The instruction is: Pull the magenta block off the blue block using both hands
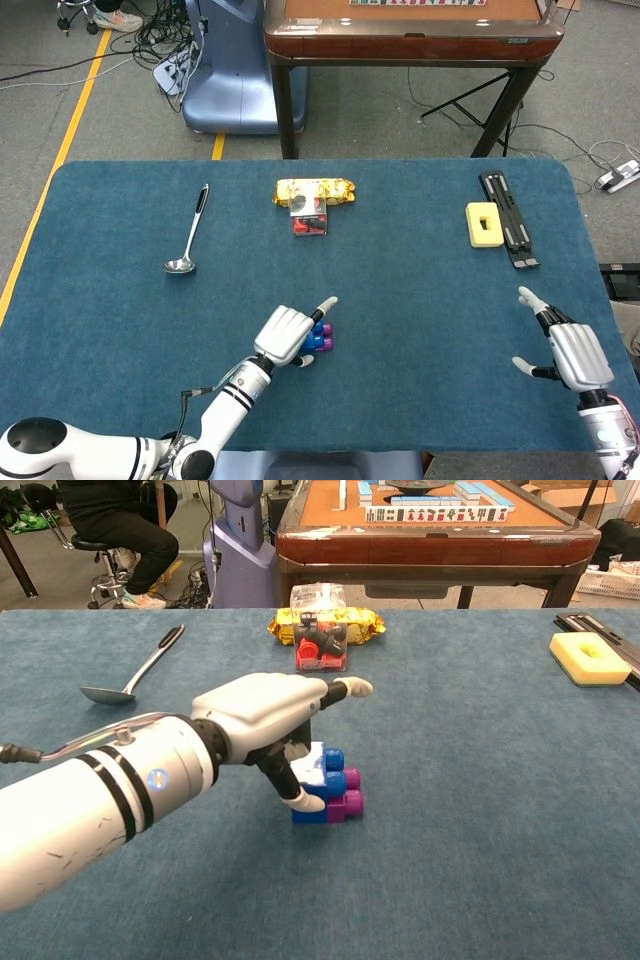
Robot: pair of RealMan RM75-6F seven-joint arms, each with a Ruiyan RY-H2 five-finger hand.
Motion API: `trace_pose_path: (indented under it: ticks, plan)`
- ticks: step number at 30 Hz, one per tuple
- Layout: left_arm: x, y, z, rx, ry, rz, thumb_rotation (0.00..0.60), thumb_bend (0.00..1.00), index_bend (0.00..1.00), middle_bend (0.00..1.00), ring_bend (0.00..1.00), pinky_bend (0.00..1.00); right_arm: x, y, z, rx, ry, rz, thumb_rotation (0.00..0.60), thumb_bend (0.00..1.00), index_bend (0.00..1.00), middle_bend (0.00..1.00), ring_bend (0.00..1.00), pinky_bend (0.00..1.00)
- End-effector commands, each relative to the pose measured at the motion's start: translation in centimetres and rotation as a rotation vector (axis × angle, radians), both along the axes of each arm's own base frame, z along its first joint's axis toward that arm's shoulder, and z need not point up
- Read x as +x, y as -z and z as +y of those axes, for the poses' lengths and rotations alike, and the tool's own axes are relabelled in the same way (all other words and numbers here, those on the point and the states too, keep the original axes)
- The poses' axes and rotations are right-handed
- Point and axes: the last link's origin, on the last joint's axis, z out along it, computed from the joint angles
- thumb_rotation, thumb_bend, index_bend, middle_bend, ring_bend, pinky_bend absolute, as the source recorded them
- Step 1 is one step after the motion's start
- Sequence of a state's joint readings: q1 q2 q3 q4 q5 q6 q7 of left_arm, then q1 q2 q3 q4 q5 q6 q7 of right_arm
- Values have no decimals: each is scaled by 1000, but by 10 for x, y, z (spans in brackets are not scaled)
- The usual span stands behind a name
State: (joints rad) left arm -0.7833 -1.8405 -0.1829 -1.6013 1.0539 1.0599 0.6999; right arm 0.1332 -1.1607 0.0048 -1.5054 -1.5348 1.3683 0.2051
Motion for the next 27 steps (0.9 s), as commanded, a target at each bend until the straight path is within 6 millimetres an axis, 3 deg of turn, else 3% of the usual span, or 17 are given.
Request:
trace_pose_path:
  ticks: [1,15,27]
  plan:
    - [-1,2,0,11,8,14,600,0,64,1000,999,1000,0,1,0,1,-3,-4,600,0,13,212,225,458]
    - [-9,7,7,49,-23,29,600,0,103,1000,1000,1000,-1,5,-1,11,-1,-9,600,0,13,211,225,458]
    - [-22,7,15,66,-41,76,600,0,198,1000,1000,1000,-2,8,-1,19,3,-12,600,0,13,211,225,458]
